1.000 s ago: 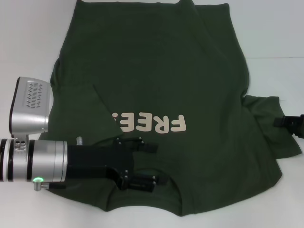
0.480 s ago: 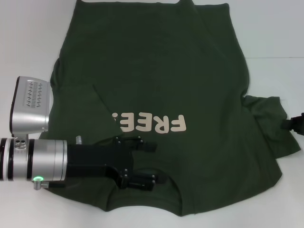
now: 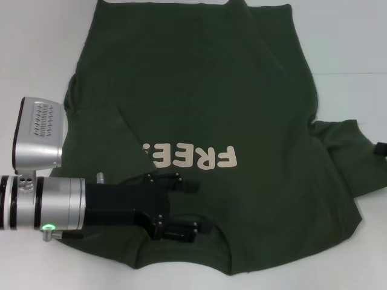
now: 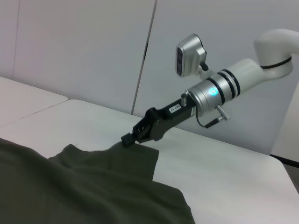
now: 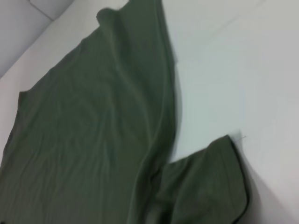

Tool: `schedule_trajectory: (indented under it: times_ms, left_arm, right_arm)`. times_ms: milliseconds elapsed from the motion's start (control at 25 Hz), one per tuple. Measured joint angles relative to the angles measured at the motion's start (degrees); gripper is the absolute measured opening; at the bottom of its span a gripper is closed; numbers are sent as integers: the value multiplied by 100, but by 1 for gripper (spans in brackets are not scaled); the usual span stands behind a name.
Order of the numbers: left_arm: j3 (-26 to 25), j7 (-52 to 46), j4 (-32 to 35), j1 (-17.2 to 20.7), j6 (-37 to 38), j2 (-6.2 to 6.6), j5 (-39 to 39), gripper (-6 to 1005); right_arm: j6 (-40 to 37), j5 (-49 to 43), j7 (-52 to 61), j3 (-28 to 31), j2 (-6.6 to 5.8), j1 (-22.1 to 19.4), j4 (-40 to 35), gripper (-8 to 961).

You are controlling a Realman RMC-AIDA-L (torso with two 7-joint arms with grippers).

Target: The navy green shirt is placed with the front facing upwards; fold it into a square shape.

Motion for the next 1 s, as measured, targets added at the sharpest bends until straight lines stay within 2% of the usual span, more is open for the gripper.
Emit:
schedule_trajectory:
  times_ms: [160,400,760,1000]
  left_arm:
    - [-11,0,0,0,0,0,0,877]
    - [-21,-24,0,0,0,0,0,877]
    - [-30,-49,0,0,0,0,-22,878]
    - [-40,-55,0,-12,-3,0,-46,877]
  right_arm:
    - [11,-13,109,-16,-175,66,-33,5]
    - [16,-20,130,-41,-351,191,-58,6]
    - [-27,-123,132,-73,-461,423,-70,7]
    - [-186,-159,127,-95,-483,610,-85,8]
